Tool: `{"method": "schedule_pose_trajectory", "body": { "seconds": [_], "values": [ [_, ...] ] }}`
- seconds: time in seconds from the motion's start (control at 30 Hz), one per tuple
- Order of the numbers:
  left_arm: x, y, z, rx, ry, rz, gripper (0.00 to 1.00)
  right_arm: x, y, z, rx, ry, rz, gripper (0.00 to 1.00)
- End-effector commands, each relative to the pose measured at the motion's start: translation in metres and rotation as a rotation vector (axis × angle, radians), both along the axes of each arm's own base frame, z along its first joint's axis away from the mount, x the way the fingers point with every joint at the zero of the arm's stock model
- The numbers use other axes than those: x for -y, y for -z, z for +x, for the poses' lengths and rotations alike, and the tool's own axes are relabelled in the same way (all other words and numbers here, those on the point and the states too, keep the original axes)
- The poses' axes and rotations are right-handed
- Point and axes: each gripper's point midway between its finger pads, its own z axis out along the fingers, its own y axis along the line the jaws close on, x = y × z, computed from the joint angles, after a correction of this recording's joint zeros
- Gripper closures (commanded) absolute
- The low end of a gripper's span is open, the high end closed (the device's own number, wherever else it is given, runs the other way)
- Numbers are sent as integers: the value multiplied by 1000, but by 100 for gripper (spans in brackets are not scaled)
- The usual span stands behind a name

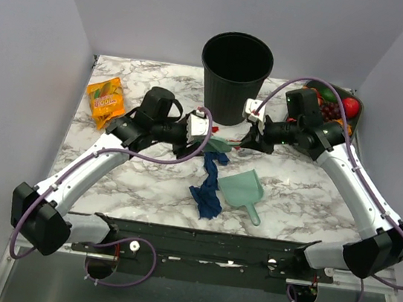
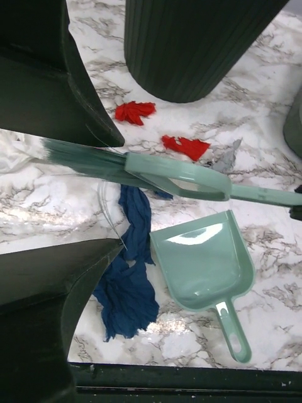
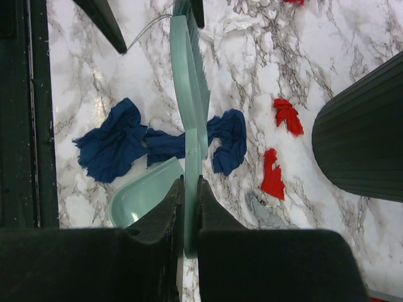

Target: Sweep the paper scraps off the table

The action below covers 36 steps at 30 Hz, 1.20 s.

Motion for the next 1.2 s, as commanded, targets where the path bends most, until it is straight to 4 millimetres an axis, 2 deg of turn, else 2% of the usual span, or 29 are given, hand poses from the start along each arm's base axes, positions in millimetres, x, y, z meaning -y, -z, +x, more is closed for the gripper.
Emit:
{"method": "schedule_pose_trajectory", "body": {
  "seconds": [0.0, 0.17, 0.27, 0.3, 0.47, 0.5, 0.53, 0.57, 0.6, 0.67, 0.73, 0.77, 0.8, 0.87, 0.9, 0.93, 1.0, 1.17],
  "values": [
    [28, -12, 1, 45, 73, -61, 33, 0, -6, 0, -24, 11, -23, 99],
    [37, -14, 14, 86, 41, -72, 37, 1, -7, -1, -28, 8, -28, 99],
    [38, -12, 14, 76, 55, -61, 55, 0, -9, -4, -33, 3, -27, 99],
    [39, -12, 13, 68, 62, -62, 64, 1, -9, -5, -33, 4, -27, 100],
    [41, 1, 5, 19, 98, -43, 85, 0, -12, -7, -47, 10, -20, 99],
    [41, 2, 4, 12, 104, -42, 94, 0, -13, -7, -52, 12, -19, 99],
    [43, 5, 2, -1, 118, -40, 99, -1, -13, -7, -63, 18, -15, 99],
    [42, 8, 0, -20, 121, -34, 100, -1, -14, -7, -69, 24, -12, 99],
    [42, 7, -2, -27, 128, -35, 100, -1, -17, -6, -74, 32, -7, 92],
    [41, 6, -6, -40, 137, -42, 100, -2, -22, -8, -76, 38, 9, 65],
    [36, 7, -9, -44, 132, -56, 100, -2, -33, -16, -67, 11, 43, 42],
    [36, 3, -8, -39, 129, -74, 100, -3, -36, -20, -61, -3, 54, 38],
    [35, 7, -10, -61, 121, -80, 100, -3, -38, -22, -58, -13, 62, 36],
    [33, -1, -8, -51, 107, -115, 100, -4, -41, -35, -38, -74, 84, 31],
    [33, 1, -11, -62, 107, -128, 100, -3, -41, -38, -32, -83, 90, 29],
    [32, -5, -14, -63, 94, -153, 100, -4, -41, -40, -22, -95, 99, 28],
    [34, -17, -13, -22, 92, -204, 100, -4, -35, -43, -35, -106, 97, 27],
    [38, -25, -11, -54, 62, -273, 100, -7, -31, -47, -106, -134, 93, 31]
  ]
}}
